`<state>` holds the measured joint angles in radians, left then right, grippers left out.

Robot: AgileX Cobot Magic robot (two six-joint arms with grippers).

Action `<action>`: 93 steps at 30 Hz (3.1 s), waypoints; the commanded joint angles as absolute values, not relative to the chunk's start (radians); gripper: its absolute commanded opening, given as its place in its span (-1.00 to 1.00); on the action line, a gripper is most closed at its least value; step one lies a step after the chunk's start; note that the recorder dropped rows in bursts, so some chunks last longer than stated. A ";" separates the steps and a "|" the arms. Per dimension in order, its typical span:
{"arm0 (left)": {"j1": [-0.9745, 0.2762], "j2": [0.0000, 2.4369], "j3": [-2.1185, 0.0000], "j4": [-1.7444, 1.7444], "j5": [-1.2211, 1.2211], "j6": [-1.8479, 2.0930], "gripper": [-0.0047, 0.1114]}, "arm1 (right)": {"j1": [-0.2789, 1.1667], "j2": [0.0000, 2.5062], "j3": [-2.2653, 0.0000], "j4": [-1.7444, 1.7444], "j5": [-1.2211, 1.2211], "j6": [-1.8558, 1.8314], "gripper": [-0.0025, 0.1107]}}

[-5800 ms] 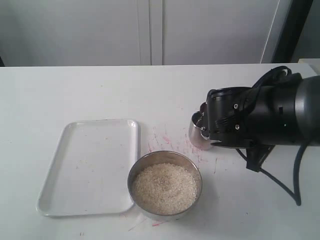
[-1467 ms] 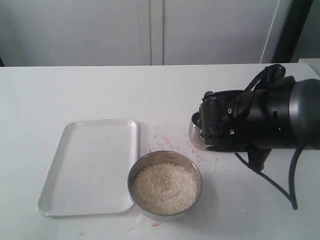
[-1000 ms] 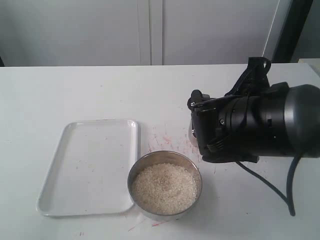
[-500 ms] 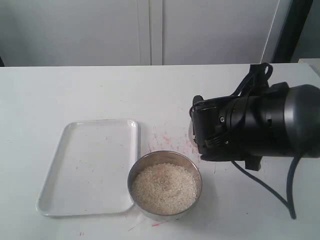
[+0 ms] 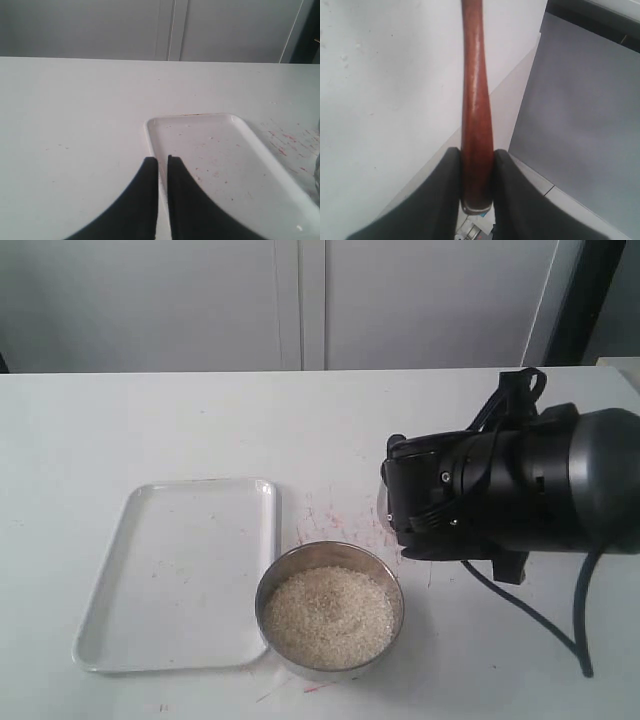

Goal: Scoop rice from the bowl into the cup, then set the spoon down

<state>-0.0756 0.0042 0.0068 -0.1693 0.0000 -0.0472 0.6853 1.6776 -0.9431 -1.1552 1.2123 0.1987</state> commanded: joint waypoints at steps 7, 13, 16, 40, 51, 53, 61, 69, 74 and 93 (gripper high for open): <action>-0.081 0.000 0.000 -0.174 0.000 -0.048 -0.67 | 0.666 1.668 -0.944 -1.161 1.221 0.211 -0.96; -0.081 0.000 0.000 -0.174 0.000 -0.048 -0.67 | 0.666 1.668 -0.944 -1.148 1.221 0.250 -0.96; -0.081 0.000 0.000 -0.174 0.000 -0.048 -0.67 | 0.666 1.668 -0.944 -1.108 1.221 0.250 -0.96; -0.081 0.000 0.000 -0.174 0.000 -0.048 -0.67 | 0.651 1.656 -0.946 -1.096 1.221 0.267 -0.96; -0.081 0.000 0.000 -0.174 0.000 -0.048 -0.67 | 0.649 1.650 -0.946 -1.070 1.221 0.265 -0.96; -0.081 0.000 0.000 -0.174 0.000 -0.048 -0.67 | 0.649 1.650 -0.946 -1.070 1.221 0.265 -0.96; -0.081 0.000 0.000 -0.174 0.000 -0.048 -0.67 | 0.649 1.646 -0.957 -1.077 1.221 0.328 -0.96; -0.081 0.000 0.000 -0.174 0.000 -0.048 -0.67 | 0.649 1.596 -1.007 -0.920 1.103 0.382 -0.96; -0.081 0.000 0.000 -0.174 0.000 -0.048 -0.67 | 0.649 1.552 -1.061 -0.720 0.903 0.376 -0.96; -0.081 0.000 0.000 -0.174 0.000 -0.048 -0.67 | 0.649 1.600 -1.345 0.161 0.739 0.039 -0.96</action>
<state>-0.0756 0.0042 0.0068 -0.1693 0.0000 -0.0472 0.6573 1.5802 -1.3118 0.0457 0.7145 0.0856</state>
